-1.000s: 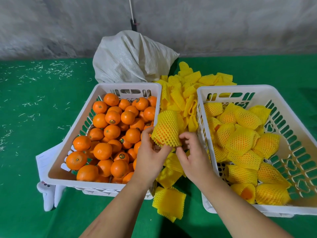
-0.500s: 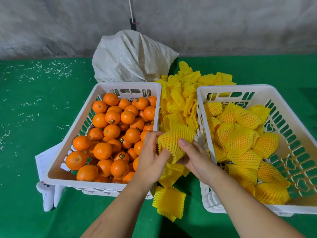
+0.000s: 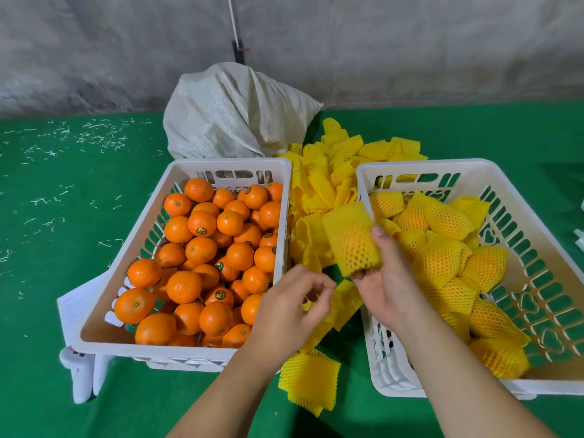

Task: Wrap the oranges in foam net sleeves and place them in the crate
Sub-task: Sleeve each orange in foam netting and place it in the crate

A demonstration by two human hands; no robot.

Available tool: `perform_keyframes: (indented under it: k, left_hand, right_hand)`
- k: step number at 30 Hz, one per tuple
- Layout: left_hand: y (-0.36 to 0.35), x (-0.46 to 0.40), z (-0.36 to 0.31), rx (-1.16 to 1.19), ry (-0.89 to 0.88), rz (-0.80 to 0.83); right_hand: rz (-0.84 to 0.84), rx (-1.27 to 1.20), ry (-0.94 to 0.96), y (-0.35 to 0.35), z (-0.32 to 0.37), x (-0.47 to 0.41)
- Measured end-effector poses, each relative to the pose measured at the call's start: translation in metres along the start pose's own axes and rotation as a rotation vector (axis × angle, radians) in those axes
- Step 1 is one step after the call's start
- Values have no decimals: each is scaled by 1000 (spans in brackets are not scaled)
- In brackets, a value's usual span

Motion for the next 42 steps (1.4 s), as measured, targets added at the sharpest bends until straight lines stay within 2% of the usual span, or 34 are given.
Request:
perform_keyframes:
  k: [2,4,5,6,7,9,11,13,14,15,17,18,20,22,25,27,29,31,33,35,37,40,42]
  left_hand:
    - [8,-2,4,39,30,-26]
    - [22,-5,19,60,193,-156]
    - [31,-8,31,28,299,-208]
    - [40,-11,47,-46,417,-190]
    - [47,-13,61,-152,537,-69]
    - [51,-14,82,-337,703,355]
    - [39,-8,87,-385,756,668]
    - [26,1,89,-474,744,798]
    - [22,3,90,-538,717,816]
    - [21,4,92,-586,693,812]
    - [23,5,92,-631,692,822]
    - [24,6,92,-657,696,853]
    - [24,7,92,-703,677,868]
    - [25,5,91,-661,676,787]
    - [30,1,88,-633,698,700]
    - [37,-1,86,-616,738,569]
    - [46,-1,85,-513,791,349]
    - [56,0,79,-332,793,109]
    - [62,-2,65,-108,710,-76]
    - [59,-4,46,216,601,-201]
    - [44,-4,31,434,599,-274]
    - [17,-2,20,661,684,-457]
    - [13,0,24,711,711,-502]
  right_hand:
    - [-70,-124,55,8,20,-5]
    - [-158,-167,199,18,39,-14]
    - [-243,-78,255,22,44,-17]
    - [-351,91,269,24,44,-19]
    - [-455,329,257,25,39,-21]
    - [-491,899,312,24,17,-19]
    - [-320,1622,525,18,-10,-12]
    - [-38,2215,633,9,-30,-11]
    - [104,2348,549,5,-38,-11]
    - [216,2392,383,2,-44,-12]
    - [372,2467,-85,4,-54,-17]
    - [408,2540,-291,6,-57,-19]
    - [422,2684,-488,12,-60,-25]
    - [416,2707,-525,17,-64,-29]
    - [363,2607,-554,27,-74,-34]
    - [326,2532,-494,30,-76,-38]
    - [339,2457,-329,26,-74,-40]
    - [358,2353,-66,18,-71,-40]
    - [302,2178,117,11,-67,-41]
    - [260,2010,177,8,-65,-42]
    - [347,1964,90,4,-68,-42]
    - [549,2047,-214,-3,-80,-39]
    - [600,2132,-253,-6,-84,-39]
Point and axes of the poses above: each hand's wrist, its own x-axis away from the middle knuckle, its own y-axis out of the back of the hand, z = x × y, the point moved 1 cm from there along -x, towards the middle knuckle, and after that the axes turned 7 degrees about -y, right-handed, at the moved point
